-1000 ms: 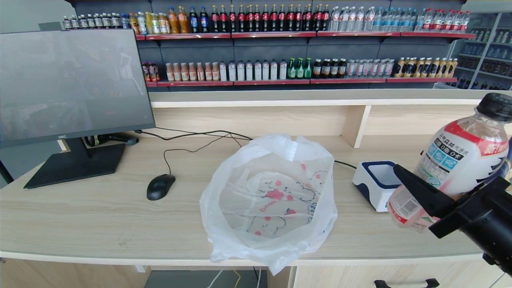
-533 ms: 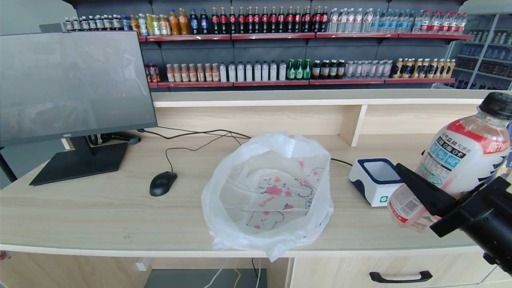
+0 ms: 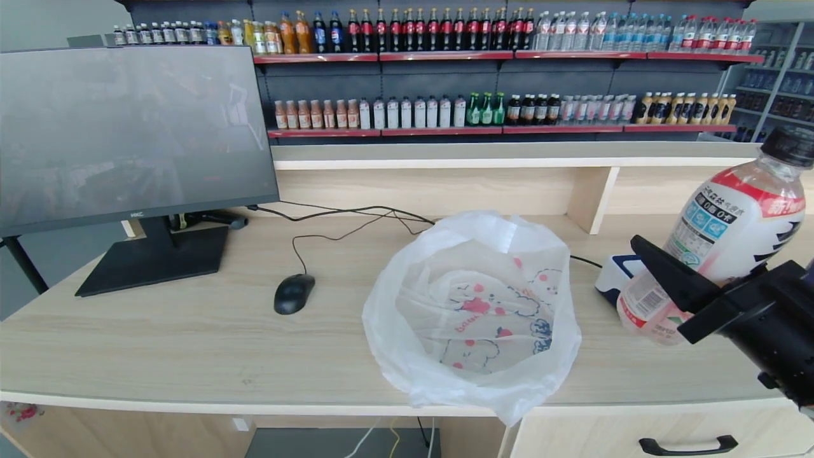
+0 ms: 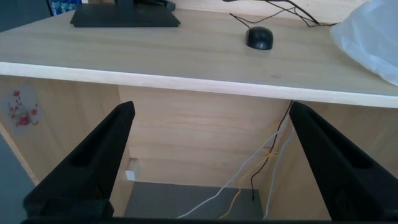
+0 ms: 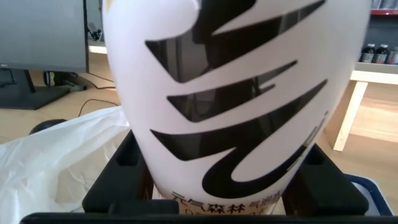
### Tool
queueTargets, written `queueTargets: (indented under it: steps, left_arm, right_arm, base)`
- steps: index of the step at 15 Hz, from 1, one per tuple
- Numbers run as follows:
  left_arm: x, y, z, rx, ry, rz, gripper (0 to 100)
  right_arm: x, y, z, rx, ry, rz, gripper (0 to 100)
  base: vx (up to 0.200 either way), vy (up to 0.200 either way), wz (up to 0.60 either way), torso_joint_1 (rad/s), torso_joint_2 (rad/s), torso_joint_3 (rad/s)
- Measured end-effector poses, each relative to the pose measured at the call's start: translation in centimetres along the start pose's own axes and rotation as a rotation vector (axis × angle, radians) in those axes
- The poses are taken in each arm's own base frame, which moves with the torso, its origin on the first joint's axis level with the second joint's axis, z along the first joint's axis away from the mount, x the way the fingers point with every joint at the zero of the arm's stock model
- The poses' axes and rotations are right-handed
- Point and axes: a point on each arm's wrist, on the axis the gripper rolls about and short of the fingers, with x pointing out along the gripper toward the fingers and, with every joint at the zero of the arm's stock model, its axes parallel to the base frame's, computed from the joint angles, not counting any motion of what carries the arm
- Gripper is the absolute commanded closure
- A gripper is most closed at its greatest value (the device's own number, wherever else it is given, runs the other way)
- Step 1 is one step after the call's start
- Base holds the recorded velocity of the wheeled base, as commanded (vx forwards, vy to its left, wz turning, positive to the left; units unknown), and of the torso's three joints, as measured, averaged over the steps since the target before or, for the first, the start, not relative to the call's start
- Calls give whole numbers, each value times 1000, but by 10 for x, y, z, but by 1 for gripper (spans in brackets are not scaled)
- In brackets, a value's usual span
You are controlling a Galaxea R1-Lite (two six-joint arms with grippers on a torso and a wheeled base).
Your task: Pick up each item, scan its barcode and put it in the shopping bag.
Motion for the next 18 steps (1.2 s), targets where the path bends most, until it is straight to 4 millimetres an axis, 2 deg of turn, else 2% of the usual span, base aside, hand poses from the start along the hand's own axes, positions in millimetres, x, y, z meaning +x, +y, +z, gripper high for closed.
queueTargets:
  steps: [5, 16, 18]
  left_arm:
    - [0, 0, 0, -1, 0, 0, 0]
    - [0, 0, 0, 2, 1, -1, 0]
    - [0, 0, 0, 2, 0, -2, 0]
  right_arm:
    - [4, -4, 1, -8, -11, -24, 100]
    - [16, -6, -1, -10, -8, -36, 100]
    - [23, -5, 0, -7, -17, -26, 100]
  base:
    - [0, 200, 0, -2, 2, 2]
    - [0, 0, 0, 0, 0, 0]
    - [0, 0, 0, 0, 0, 0]
